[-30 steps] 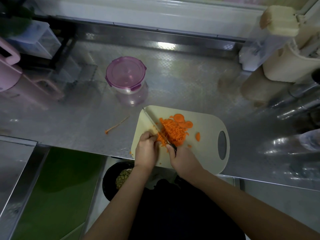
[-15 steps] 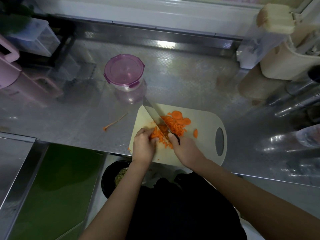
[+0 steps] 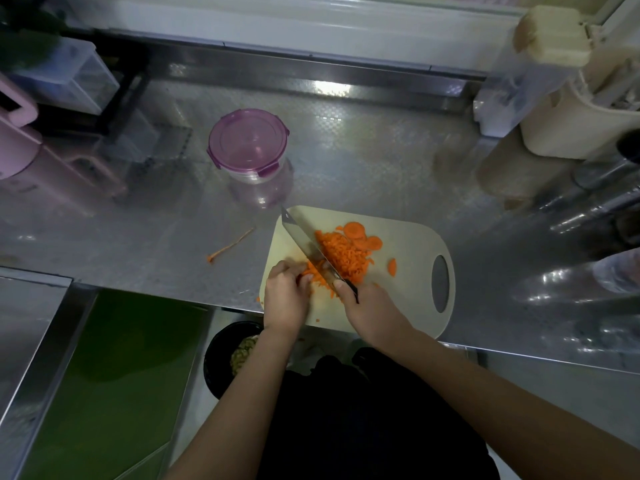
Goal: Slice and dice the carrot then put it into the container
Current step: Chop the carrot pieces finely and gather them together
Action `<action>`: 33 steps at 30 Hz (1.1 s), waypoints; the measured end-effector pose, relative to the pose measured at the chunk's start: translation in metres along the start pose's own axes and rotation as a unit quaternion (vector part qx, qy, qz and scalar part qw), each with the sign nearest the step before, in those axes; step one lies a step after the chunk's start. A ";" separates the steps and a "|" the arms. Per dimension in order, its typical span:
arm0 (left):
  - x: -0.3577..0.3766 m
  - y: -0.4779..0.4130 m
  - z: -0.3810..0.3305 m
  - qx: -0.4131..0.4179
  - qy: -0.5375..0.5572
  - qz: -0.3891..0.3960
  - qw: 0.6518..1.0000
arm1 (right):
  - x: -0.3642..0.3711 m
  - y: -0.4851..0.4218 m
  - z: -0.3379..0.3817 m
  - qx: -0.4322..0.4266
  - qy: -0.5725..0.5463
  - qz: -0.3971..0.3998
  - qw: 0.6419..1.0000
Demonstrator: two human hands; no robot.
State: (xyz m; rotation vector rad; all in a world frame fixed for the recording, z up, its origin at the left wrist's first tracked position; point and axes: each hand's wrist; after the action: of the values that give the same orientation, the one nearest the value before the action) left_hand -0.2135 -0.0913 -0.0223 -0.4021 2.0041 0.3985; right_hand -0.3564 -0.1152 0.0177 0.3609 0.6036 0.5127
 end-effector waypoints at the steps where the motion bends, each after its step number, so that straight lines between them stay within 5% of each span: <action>1: 0.000 0.000 0.000 -0.001 -0.001 0.001 1.000 | 0.002 -0.001 -0.001 0.001 0.007 -0.001 1.000; 19: -0.001 -0.008 0.002 -0.021 0.028 0.021 0.999 | 0.018 -0.011 0.000 0.009 0.060 -0.015 0.998; 33: -0.002 -0.003 0.001 -0.039 0.050 0.012 0.998 | -0.001 -0.011 0.001 -0.024 -0.087 -0.027 0.996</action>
State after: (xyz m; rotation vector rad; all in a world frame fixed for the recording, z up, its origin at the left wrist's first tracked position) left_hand -0.2110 -0.0932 -0.0214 -0.4540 2.0968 0.4805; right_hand -0.3527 -0.1248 0.0133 0.3394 0.4307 0.4368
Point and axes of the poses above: each hand's wrist, its own y-axis away from the middle knuckle, its own x-axis out of the palm, z = x × y, and after that the axes turned 15 degrees about -y, right-handed
